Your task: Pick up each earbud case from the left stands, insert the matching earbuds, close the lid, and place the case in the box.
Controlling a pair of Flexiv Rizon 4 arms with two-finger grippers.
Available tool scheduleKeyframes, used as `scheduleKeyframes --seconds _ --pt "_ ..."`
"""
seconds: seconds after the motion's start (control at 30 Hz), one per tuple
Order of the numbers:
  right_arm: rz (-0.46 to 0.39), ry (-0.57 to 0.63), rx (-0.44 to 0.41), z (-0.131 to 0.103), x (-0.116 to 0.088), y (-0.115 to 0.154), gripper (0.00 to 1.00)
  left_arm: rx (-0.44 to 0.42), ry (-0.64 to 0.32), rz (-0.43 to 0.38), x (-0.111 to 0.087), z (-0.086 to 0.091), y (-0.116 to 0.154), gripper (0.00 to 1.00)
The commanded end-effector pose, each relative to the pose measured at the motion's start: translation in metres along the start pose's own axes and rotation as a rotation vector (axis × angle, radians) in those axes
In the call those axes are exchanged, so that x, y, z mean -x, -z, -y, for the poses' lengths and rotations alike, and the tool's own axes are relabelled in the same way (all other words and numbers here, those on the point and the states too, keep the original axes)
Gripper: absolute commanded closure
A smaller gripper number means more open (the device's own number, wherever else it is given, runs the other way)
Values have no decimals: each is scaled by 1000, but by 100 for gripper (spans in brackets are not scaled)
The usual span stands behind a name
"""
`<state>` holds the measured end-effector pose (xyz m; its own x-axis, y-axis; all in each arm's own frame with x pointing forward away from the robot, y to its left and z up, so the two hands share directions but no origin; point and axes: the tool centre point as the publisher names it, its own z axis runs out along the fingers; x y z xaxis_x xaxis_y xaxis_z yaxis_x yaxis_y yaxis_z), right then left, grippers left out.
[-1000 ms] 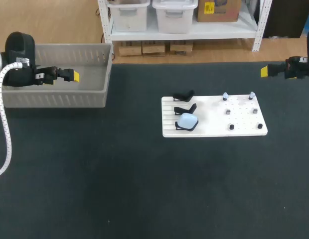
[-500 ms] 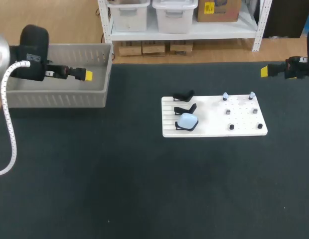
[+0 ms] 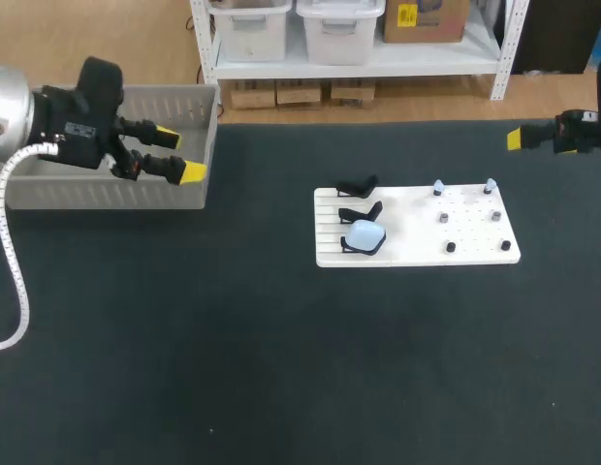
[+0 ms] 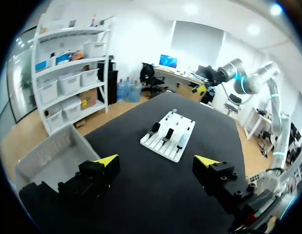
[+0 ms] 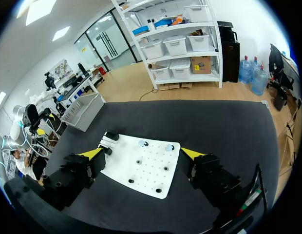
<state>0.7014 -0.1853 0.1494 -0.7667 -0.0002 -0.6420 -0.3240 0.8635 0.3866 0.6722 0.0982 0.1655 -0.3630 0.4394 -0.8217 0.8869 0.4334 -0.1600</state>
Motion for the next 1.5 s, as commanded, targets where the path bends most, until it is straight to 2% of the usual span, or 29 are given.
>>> scheduleKeyframes --seconds 0.03,0.67,0.77,0.93,1.13,1.5 --pt "0 0 0 0 0 0 0 -180 -105 15 -2 -5 -12 0" --pt "0 0 0 0 0 0 0 -177 -103 13 -2 -5 -13 0" --pt "0 0 0 0 0 0 0 -204 -152 4 -5 1 -29 0" --pt "0 0 0 0 0 0 0 -309 -245 -28 -4 18 -68 0" --pt "0 0 0 0 0 0 0 -353 -335 -65 -1 30 -103 0" --pt "0 0 0 0 0 0 0 -405 -350 -12 -9 40 -147 0"
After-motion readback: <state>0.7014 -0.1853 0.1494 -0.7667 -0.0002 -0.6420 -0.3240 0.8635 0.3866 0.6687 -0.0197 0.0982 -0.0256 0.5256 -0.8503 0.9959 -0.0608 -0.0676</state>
